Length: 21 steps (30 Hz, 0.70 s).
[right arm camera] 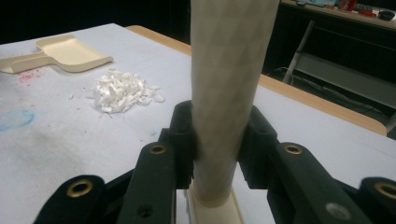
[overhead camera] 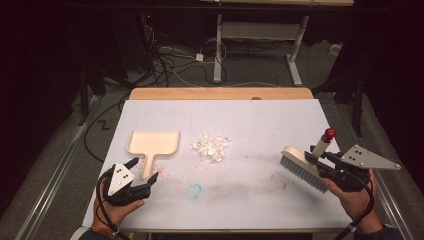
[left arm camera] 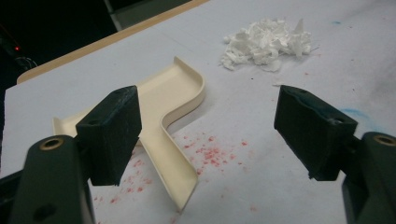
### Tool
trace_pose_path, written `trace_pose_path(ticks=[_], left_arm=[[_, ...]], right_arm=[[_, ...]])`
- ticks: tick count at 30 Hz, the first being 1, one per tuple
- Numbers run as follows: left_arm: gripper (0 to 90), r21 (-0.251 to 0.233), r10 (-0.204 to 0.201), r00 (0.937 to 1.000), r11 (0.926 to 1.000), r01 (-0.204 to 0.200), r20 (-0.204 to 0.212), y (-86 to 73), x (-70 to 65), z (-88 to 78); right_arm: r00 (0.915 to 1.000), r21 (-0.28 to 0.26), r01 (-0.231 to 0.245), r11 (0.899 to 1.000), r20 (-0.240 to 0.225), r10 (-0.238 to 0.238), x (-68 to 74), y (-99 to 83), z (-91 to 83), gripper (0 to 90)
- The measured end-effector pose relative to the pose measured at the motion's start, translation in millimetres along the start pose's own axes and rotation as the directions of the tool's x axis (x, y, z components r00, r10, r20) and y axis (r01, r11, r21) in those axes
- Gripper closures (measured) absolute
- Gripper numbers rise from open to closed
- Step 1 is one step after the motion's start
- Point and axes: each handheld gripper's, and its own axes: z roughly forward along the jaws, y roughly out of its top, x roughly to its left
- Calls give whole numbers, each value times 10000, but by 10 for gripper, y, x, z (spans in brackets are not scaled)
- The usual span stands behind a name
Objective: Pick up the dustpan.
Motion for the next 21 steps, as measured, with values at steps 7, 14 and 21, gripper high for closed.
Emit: trace_pose_path(ticks=[7, 14, 21], left_arm=[[215, 77, 26, 10000, 10000, -26, -21, 3, -13, -10], [216, 866, -802, 9942, 9925, 864, -722, -34, 25, 5], [227, 1829, -2212, 9728, 9558, 2302, -687, -55, 77, 195]], right_arm=[[9999, 3, 136, 9999, 104, -136, 25, 11, -4, 708], [9998, -41, 190, 9998, 115, -190, 51, 38, 10, 708], [9995, -38, 182, 9998, 241, -181, 37, 32, -7, 708]])
